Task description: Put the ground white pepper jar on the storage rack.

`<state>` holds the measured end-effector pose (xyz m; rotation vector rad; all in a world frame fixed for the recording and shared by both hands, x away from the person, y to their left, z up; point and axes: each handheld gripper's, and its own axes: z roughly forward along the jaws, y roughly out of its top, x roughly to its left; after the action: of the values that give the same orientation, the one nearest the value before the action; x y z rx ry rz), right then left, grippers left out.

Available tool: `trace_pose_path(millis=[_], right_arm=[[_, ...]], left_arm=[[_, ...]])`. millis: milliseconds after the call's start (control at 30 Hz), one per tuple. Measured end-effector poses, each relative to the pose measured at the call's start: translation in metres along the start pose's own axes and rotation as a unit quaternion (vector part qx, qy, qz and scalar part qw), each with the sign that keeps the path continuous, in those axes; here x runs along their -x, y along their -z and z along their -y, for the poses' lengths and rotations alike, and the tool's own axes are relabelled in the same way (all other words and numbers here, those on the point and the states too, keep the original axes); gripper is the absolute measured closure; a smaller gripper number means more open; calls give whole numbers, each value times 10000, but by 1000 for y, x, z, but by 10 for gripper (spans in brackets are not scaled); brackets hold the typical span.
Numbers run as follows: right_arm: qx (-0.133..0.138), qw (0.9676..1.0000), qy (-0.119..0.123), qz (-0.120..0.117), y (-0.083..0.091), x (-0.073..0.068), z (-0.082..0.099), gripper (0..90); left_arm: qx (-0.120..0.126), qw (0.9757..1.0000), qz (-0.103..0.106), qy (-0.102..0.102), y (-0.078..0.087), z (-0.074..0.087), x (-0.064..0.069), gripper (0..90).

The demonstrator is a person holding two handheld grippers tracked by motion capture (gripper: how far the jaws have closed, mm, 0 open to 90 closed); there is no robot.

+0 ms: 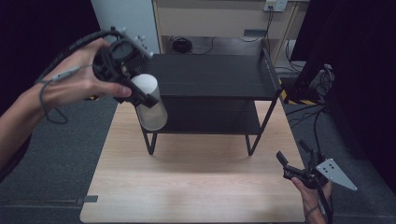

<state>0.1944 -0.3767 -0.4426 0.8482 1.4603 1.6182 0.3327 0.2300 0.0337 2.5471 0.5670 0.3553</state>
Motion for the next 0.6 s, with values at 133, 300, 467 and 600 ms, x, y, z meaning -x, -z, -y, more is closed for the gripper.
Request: trace_pose_path(millis=[133,300,467,600], right_arm=[[7,10000,-13,-3,0,1,0,78],[9,10000,-25,0,1,2,0,78],[39,10000,-62,30,2,2,0,79],[47,9999,-120,25,1,2,1,80]], left_arm=[[-11,10000,-69,-9,4,-21,-4,328],[-17,9999,-122,111,6,-48,-18,328],[-52,9985,-269,481,-9,-69,-47,327],[-124,9968,-348,705,-22,-78,-65,327]])
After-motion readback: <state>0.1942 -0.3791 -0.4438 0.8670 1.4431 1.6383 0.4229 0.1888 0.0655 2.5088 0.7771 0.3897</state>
